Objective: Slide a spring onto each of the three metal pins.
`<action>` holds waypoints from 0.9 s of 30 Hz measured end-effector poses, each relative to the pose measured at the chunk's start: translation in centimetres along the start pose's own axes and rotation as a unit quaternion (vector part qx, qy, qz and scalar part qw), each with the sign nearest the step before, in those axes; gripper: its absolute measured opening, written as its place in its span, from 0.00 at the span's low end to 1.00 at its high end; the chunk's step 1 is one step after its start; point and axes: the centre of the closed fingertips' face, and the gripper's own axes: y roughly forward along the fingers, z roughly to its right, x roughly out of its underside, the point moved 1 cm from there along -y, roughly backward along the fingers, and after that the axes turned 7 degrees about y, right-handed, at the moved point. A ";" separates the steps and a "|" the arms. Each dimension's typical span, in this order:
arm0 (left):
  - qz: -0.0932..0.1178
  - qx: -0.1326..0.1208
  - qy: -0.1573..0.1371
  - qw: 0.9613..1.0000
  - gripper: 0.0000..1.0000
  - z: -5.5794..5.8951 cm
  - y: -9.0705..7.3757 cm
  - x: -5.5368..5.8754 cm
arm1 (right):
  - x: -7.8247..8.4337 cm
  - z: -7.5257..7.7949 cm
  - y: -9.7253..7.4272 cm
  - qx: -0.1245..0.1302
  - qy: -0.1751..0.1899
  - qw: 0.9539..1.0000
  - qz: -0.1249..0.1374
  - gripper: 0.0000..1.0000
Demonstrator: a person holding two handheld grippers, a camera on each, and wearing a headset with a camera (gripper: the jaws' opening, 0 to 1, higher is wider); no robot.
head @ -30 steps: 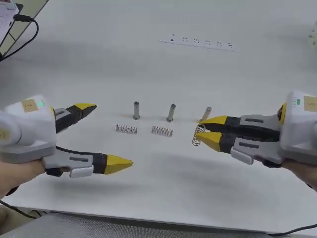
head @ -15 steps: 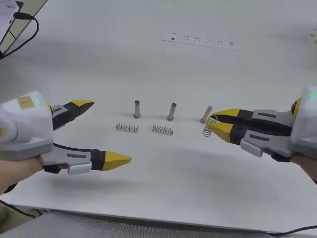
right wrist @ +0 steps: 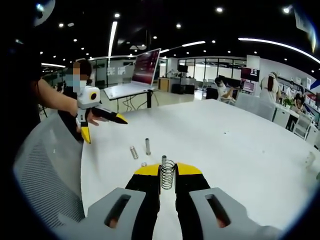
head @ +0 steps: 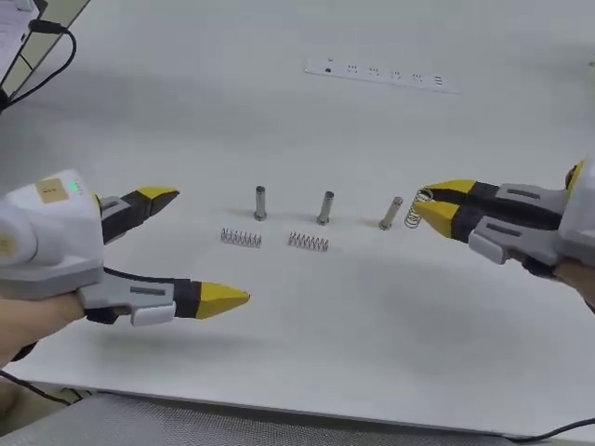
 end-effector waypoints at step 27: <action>-0.008 -0.006 -0.005 1.000 0.98 -0.2 -0.2 0.4 | -0.1 4.1 2.9 0.040 0.026 0.999 -0.003 0.08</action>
